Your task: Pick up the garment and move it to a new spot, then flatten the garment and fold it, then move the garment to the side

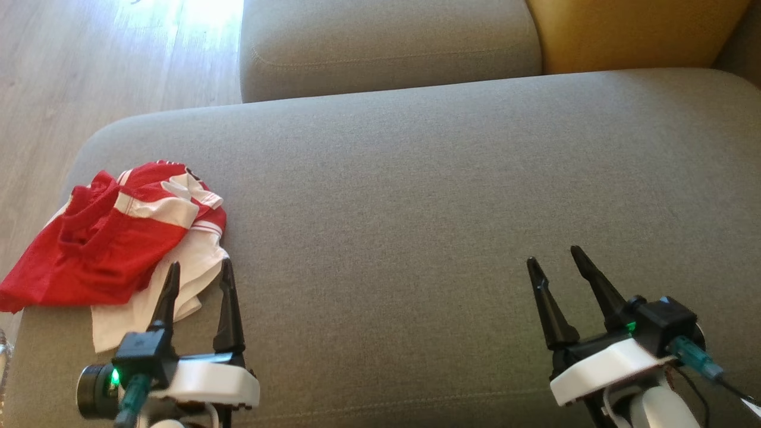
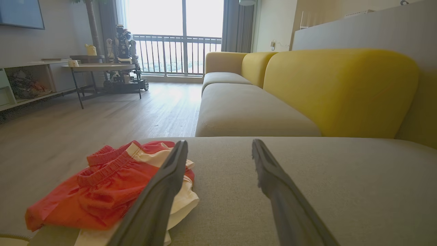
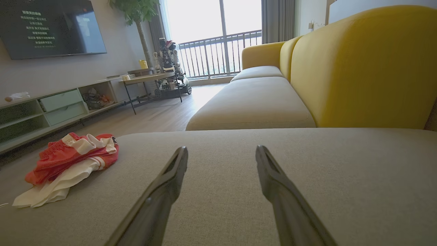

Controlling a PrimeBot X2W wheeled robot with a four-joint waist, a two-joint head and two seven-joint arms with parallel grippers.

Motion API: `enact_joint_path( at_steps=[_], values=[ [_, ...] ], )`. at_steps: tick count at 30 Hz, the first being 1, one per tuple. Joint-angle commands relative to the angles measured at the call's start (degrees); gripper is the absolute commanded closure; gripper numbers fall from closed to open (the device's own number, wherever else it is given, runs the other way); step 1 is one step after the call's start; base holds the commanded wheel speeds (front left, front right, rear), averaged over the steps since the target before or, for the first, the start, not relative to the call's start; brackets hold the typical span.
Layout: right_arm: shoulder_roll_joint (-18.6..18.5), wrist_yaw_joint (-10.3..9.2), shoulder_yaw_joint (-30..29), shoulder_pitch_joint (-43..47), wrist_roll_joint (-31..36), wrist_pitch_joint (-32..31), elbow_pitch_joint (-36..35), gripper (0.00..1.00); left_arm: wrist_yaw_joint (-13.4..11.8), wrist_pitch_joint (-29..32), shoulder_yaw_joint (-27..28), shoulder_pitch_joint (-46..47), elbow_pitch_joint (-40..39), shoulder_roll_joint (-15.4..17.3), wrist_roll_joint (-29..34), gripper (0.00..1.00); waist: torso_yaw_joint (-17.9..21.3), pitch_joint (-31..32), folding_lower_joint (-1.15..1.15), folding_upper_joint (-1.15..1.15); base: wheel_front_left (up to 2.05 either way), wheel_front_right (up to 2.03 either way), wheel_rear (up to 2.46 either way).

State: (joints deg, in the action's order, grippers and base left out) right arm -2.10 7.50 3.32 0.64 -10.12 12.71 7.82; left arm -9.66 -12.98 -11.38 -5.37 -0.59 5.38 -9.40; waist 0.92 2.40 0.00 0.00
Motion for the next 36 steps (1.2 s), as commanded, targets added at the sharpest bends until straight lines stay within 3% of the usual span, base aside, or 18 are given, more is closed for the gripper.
enact_joint_path(
  at_steps=[1, 9, 23, 29, 36],
  values=[
    [-0.71, -0.01, 1.55, -3.05, 1.72, 0.99, -2.33, 0.00, -0.62, -0.74, 1.58, 1.73, -2.55, 0.15, 1.77, 0.00, 0.06, 0.07, 0.00, 0.00, 0.00, 0.00, 0.00],
    [-0.77, -0.01, 2.66, -3.16, 7.62, 2.29, -3.00, 0.00, -1.22, -2.02, 2.31, 0.84, -2.50, -0.47, 7.12, 0.00, 0.66, 0.52, 0.00, 0.00, 0.00, 0.00, 0.00],
    [-0.77, -0.01, 2.39, -2.82, 8.01, 2.29, -2.34, 0.00, -0.07, -2.02, 4.09, 0.79, 0.46, -1.64, 6.86, 0.00, 0.37, 0.67, 0.00, 0.00, 0.00, 0.00, 0.00],
    [-0.77, -0.01, 2.76, -2.36, 7.76, 2.29, -2.31, 0.00, 0.46, -2.02, 4.44, 1.04, 1.32, -1.91, 6.84, 0.00, -2.55, 0.77, 0.00, 0.00, 0.00, 0.00, 0.00],
    [-0.77, -0.01, 3.01, -1.45, 7.50, 2.29, -2.26, 0.00, 0.61, -2.02, 4.82, 0.47, 1.60, -2.13, 6.84, 0.00, -8.67, 1.48, 0.00, 0.00, 0.00, 0.00, 0.00]
  ],
)
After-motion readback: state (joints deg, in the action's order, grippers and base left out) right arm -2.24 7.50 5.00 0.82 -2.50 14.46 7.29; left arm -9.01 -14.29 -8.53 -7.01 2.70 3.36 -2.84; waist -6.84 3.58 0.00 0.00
